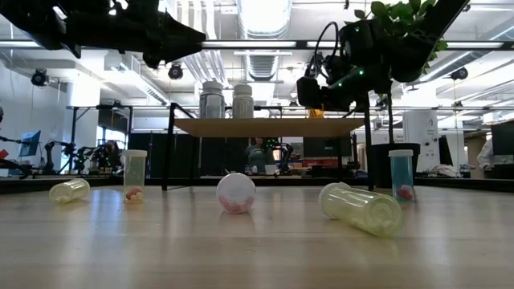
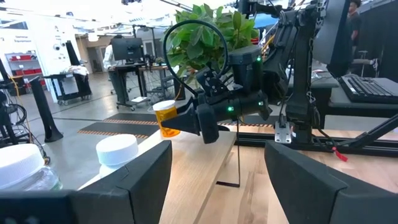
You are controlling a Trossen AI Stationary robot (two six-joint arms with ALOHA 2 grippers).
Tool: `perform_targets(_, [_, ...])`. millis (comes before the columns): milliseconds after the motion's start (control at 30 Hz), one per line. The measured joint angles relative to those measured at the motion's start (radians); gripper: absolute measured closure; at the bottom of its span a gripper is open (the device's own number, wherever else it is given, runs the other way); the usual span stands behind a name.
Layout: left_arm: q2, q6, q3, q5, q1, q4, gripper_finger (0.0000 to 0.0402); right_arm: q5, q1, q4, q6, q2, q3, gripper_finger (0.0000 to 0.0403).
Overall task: Pick and place medicine bottles onto shelf by color
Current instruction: Put the orange pill bottle on the shelf
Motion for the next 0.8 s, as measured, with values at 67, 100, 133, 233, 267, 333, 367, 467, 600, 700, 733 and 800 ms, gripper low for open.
perform_targets(67, [0.0,0.0,0.0,0.0,0.0,0.0,0.0162,0.0,0.0,-0.004,0.0,0.0,0.0,0.0211])
perform_targets(100, [0.0,0.0,0.0,0.001,0.0,0.0,0.0162,0.0,0.0,-0.007,0.0,0.0,0.0,0.0211])
perform_targets(133, [0.0,0.0,0.0,0.001,0.0,0.0,0.0162,0.0,0.0,-0.008,-0.001,0.0,0.0,0.0211])
perform_targets(233, [0.0,0.0,0.0,0.002,0.0,0.0,0.0162,0.0,0.0,-0.011,-0.003,0.0,0.0,0.0211])
perform_targets(267, [0.0,0.0,0.0,0.002,0.0,0.0,0.0162,-0.001,0.0,-0.011,-0.002,0.0,0.0,0.0211])
perform_targets(333, [0.0,0.0,0.0,0.003,0.0,0.0,0.0162,-0.001,0.001,-0.011,0.0,0.0,0.0,0.0211])
perform_targets(367, [0.0,0.0,0.0,0.003,0.0,0.0,0.0162,-0.001,0.001,-0.011,0.0,0.0,0.0,0.0211])
perform_targets(467, [0.0,0.0,0.0,0.004,0.0,0.0,0.0162,-0.002,0.001,-0.013,-0.001,0.0,0.0,0.0211])
perform_targets(600, [0.0,0.0,0.0,0.004,0.0,0.0,0.0162,-0.003,0.001,-0.014,-0.001,0.0,0.0,0.0211])
perform_targets(700, [0.0,0.0,0.0,0.005,0.0,-0.001,0.0162,-0.007,0.001,-0.014,0.001,0.0,0.0,0.0203])
perform_targets(733, [0.0,0.0,-0.001,0.005,0.0,-0.001,0.0162,-0.008,0.001,-0.014,0.001,0.0,0.0,0.0197])
perform_targets(800, [0.0,0.0,-0.001,0.005,0.0,-0.001,0.0162,-0.011,0.001,-0.013,0.002,0.0,0.0,0.0182])
